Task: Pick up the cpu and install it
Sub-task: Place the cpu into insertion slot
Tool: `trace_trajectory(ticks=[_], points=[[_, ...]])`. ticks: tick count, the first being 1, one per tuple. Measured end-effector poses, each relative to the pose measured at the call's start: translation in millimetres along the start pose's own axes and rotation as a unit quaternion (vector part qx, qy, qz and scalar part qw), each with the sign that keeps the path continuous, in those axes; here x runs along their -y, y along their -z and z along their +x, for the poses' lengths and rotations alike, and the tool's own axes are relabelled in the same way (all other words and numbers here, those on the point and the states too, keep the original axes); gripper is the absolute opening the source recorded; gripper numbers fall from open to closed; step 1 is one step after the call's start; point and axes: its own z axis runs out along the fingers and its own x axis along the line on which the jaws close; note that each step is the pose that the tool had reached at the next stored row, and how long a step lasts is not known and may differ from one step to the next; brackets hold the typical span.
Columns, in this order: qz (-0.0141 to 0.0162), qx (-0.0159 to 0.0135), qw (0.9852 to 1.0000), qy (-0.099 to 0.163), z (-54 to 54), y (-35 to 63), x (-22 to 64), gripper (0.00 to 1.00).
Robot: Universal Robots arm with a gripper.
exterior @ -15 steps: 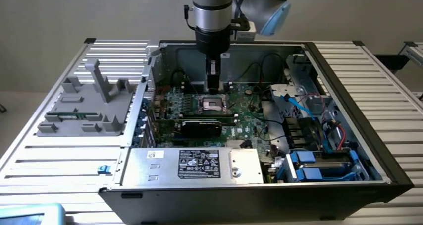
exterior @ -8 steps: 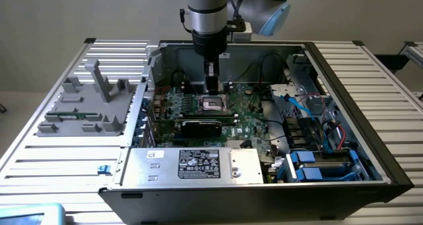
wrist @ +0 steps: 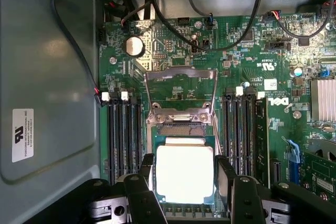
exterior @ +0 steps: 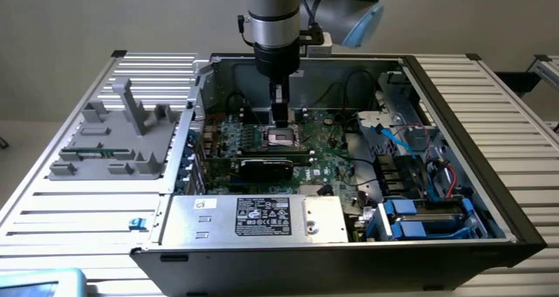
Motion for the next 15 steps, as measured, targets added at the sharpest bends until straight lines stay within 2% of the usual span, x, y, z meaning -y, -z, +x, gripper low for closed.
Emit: trace_trajectory(ticks=[3, 5, 6, 9, 12, 15], points=[[0.0012, 0.0072, 1.0, 0.001, 0.8, -0.3, 0.1, 0.56], [0.0009, 0.0158, 0.9999, 0.002, 1.9, -0.4, 0.1, 0.56], [0.0008, 0.0181, 0.9998, 0.002, 2.1, -0.4, 0.1, 0.56], [0.0007, 0.0185, 0.9998, 0.002, 2.1, -1.0, 0.1, 0.56], [0.0009, 0.0211, 0.9998, 0.002, 2.5, -3.5, 0.4, 0.56], [0.0009, 0.0216, 0.9998, 0.002, 2.4, -8.4, 0.9, 0.56]])
